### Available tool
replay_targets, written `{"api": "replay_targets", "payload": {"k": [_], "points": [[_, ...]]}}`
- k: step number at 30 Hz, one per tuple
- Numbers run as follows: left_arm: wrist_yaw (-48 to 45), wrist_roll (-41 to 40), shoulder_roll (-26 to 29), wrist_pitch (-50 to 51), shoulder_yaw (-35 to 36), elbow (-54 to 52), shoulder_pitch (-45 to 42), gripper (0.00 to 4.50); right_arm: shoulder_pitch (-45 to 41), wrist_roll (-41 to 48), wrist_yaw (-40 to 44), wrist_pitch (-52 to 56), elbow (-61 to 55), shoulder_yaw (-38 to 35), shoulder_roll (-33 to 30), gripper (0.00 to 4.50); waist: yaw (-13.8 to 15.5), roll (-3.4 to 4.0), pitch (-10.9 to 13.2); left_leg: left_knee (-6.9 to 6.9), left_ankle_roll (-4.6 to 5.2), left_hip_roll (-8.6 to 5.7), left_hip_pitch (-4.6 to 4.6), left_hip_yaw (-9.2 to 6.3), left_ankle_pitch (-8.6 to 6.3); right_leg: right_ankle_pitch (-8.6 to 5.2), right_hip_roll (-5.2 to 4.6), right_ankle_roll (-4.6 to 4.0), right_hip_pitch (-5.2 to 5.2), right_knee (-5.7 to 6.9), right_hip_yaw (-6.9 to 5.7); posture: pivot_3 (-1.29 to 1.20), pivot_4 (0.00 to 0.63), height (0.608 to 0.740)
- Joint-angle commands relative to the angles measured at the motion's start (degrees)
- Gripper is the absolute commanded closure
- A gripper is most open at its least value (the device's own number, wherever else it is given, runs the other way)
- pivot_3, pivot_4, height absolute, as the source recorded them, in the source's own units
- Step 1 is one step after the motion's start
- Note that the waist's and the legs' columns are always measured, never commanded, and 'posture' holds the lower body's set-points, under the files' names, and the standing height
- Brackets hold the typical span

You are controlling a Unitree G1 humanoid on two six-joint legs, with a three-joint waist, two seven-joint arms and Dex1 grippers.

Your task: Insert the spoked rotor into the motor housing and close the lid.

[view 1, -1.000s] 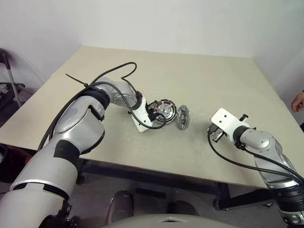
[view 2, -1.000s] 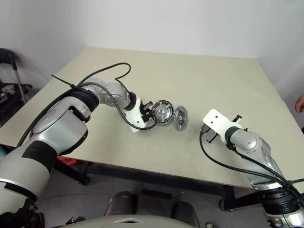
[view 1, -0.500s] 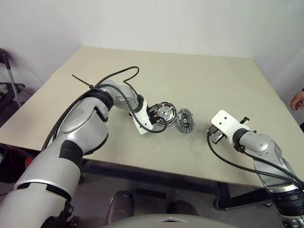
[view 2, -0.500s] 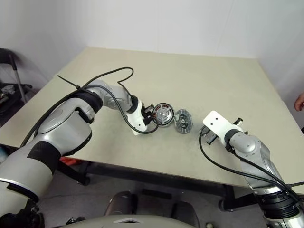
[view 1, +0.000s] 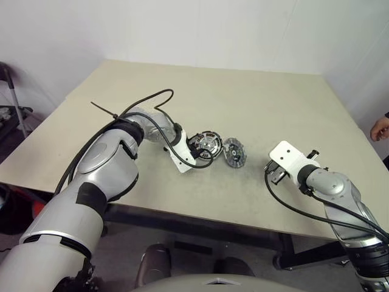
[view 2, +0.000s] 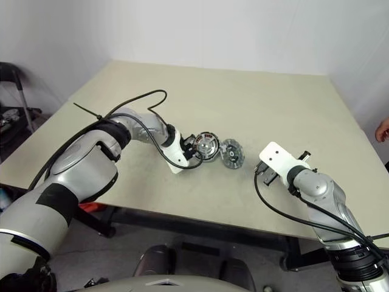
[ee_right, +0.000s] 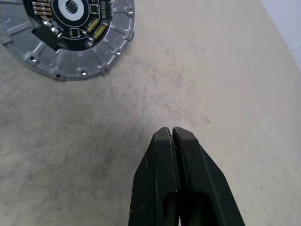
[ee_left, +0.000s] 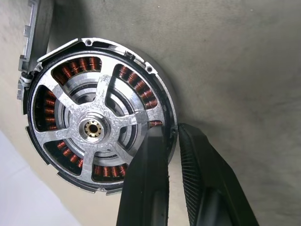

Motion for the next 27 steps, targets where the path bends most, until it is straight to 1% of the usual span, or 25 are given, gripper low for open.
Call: {"api": "replay_targets", "payload": {"k": [1,3,5,6,7,13,14,16,20,22,24,25,27], "points": [[-2.60,-2.94,0.05,0.16,2.32,-0.39,-0.60,4.37,-0.59,-1.14,-0.26,-0.60,-1.56,-0.70,-0.99,4.50,0.00,0.00,0.00,0.00,0.01,0.00,0.00,0.00,-0.01,0.00,0.00,0.00,0.00,0.00,0.00,0.00,0.000,0.740],[-3.74,-3.42,0.17,0.18,2.55,-0.50,-0.52,4.37,-0.67,-1.14,-0.25,-0.68,-1.44,-0.64,-1.07,4.50,-0.02,0.00,0.00,0.00,0.02,0.00,0.00,0.00,-0.01,0.00,0.00,0.00,0.00,0.00,0.00,0.00,0.000,0.740],[-3.93,-3.98,0.28,0.99,3.09,-0.67,-0.64,3.68,-0.93,-1.11,-0.27,-0.80,-1.17,-0.48,-1.08,4.50,-0.03,0.00,0.00,0.00,0.03,0.00,0.00,0.00,-0.02,0.00,0.00,0.00,0.00,0.00,0.00,0.00,0.000,0.740],[-3.79,-4.18,0.32,1.43,3.36,-0.75,-0.67,3.50,-1.03,-1.13,-0.28,-0.87,-1.04,-0.34,-1.07,4.50,-0.02,0.00,0.00,0.00,0.03,0.00,0.00,0.00,-0.02,0.00,0.00,0.00,0.00,-0.01,0.00,0.00,0.000,0.740],[-3.51,-4.23,0.39,1.73,3.50,-0.86,-0.78,3.16,-1.20,-1.15,-0.27,-0.94,-0.88,-0.18,-1.06,4.50,-0.01,0.00,0.00,0.00,0.04,0.00,0.00,0.00,-0.03,0.00,0.00,0.00,0.00,-0.01,0.00,0.00,0.000,0.740],[-3.50,-4.71,1.86,2.11,4.19,-0.97,-1.86,3.16,-2.51,-0.95,-0.14,-1.59,0.40,0.36,-0.83,4.50,-0.06,0.00,0.00,0.03,0.10,0.00,0.09,0.00,-0.06,0.00,-0.01,0.00,0.09,0.00,0.00,0.00,0.000,0.740],[-3.41,-4.83,2.68,1.84,4.32,-1.05,-2.18,3.16,-3.05,-0.22,0.01,-1.94,0.42,0.24,-0.26,4.50,-0.09,0.01,0.00,0.03,0.11,0.00,0.09,0.00,-0.07,0.00,-0.01,0.00,0.09,0.00,0.00,0.00,0.000,0.740],[-4.20,-6.25,4.83,1.36,5.52,-1.15,-2.76,3.16,-4.96,3.46,0.09,-1.99,-0.18,-0.95,3.24,4.50,-0.36,0.00,0.00,0.02,0.10,0.01,0.10,0.00,-0.06,0.00,0.00,0.00,0.07,0.02,0.01,0.00,0.000,0.740],[-10.60,-14.37,6.76,2.27,12.46,-1.09,-1.50,3.16,-8.64,10.66,-2.11,1.82,-1.41,-4.16,13.50,4.50,-0.27,0.03,-0.02,-0.04,0.10,0.05,0.13,0.00,-0.06,-0.01,0.04,-0.02,0.03,0.05,0.00,0.00,0.000,0.740],[-17.65,-22.58,6.64,4.09,19.09,-1.31,1.31,3.16,-9.26,15.55,-3.23,5.70,-2.80,-7.00,18.98,4.50,0.02,0.03,-0.02,-0.02,0.07,0.01,0.09,0.01,-0.04,-0.01,-0.01,-0.02,0.05,0.03,0.00,0.00,0.000,0.740],[-25.84,-32.02,6.20,7.73,26.35,-2.48,5.27,3.16,-8.30,18.93,-3.72,8.91,-4.58,-8.65,22.16,4.50,0.09,0.06,-0.04,0.00,0.11,-0.09,0.07,0.05,-0.07,-0.01,-0.11,-0.03,0.07,-0.01,0.00,0.00,0.000,0.740],[-29.32,-36.72,5.59,11.17,29.95,-3.98,7.60,3.16,-7.51,20.62,-3.74,10.41,-5.72,-9.46,23.34,4.50,0.08,0.05,-0.04,-0.01,0.15,-0.13,0.11,0.10,-0.10,-0.01,-0.15,-0.03,0.09,-0.01,0.02,0.00,0.000,0.740],[-35.73,-46.41,4.46,21.40,36.35,-10.42,14.23,3.16,-5.85,24.62,-3.75,13.89,-8.08,-11.92,25.34,4.50,0.09,0.06,-0.04,0.00,0.17,-0.13,0.08,0.11,-0.11,-0.01,-0.17,-0.03,0.08,-0.01,0.01,0.00,0.000,0.740]]}}
